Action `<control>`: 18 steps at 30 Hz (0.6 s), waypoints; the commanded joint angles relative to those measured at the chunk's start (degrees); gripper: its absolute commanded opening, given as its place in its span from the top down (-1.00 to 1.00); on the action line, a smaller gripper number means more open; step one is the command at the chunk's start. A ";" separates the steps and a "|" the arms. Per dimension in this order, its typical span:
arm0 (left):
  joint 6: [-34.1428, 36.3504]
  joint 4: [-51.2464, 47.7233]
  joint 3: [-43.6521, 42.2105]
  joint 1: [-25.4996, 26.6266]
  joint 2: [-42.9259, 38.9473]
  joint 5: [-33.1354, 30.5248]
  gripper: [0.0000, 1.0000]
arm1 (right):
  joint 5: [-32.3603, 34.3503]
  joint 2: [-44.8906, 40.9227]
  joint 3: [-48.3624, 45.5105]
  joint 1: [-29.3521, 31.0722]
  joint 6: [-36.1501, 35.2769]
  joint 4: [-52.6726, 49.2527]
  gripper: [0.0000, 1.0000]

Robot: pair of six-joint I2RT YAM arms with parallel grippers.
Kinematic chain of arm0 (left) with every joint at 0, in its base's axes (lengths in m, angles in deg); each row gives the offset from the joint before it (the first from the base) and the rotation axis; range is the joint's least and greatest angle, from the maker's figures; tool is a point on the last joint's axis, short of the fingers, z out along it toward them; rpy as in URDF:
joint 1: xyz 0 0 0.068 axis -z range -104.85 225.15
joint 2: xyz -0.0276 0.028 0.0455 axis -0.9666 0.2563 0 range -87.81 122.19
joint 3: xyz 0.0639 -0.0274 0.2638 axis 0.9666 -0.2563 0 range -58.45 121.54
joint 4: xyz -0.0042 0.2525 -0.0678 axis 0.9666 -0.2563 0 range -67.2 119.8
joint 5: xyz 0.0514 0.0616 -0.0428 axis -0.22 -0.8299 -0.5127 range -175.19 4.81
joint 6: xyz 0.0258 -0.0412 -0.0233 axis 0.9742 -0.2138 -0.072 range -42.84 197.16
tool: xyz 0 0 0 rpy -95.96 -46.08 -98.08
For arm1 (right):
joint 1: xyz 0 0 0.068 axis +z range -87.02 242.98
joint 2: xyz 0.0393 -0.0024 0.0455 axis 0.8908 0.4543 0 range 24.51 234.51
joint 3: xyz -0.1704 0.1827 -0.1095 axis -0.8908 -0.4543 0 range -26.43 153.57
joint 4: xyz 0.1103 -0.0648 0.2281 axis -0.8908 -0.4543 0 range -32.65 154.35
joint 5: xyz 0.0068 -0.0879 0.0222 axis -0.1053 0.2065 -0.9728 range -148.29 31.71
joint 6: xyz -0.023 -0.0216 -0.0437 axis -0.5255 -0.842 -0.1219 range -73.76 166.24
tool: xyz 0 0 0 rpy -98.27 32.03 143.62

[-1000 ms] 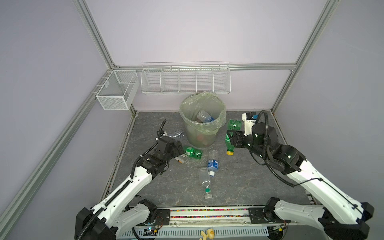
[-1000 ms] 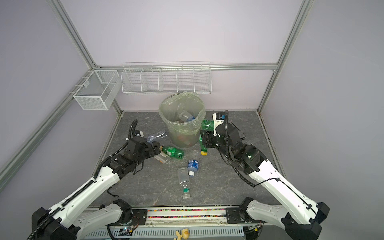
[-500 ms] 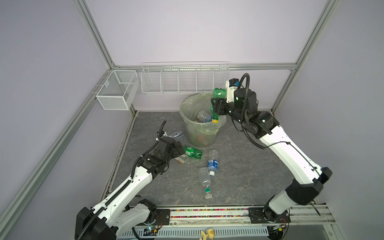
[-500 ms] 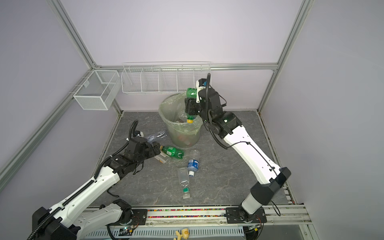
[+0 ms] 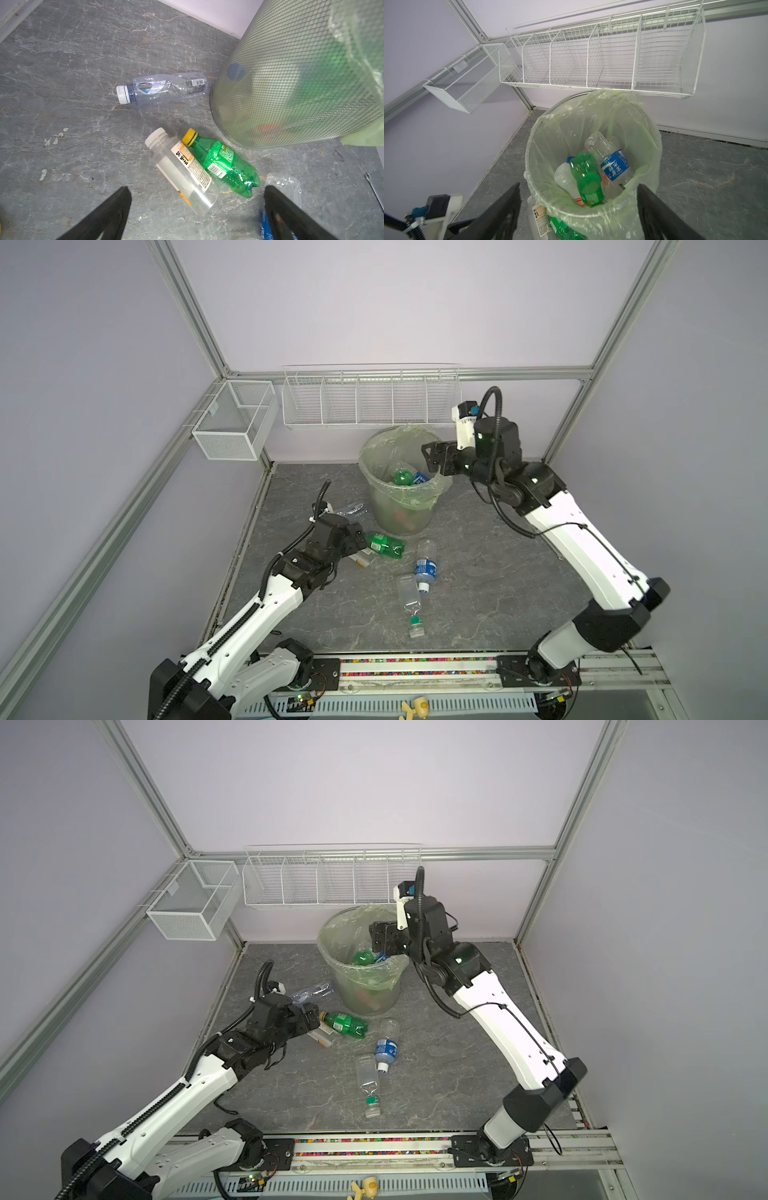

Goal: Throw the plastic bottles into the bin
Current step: 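Draw the right gripper back from the bin toward the robot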

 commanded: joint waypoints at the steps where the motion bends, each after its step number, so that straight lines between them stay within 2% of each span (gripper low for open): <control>1: -0.01 0.81 1.00 -0.25 1.07 -0.20 -0.99 | -0.06 -6.22 -7.05 0.11 0.91 3.44 -0.77; 10: -2.37 3.00 -1.87 -0.25 0.14 1.66 -0.99 | 2.32 -17.08 -25.17 0.17 4.47 3.26 -0.76; 18: -4.39 7.15 -5.89 -0.19 -2.01 6.59 -0.99 | 4.26 -20.40 -33.52 0.08 6.74 -0.10 -0.76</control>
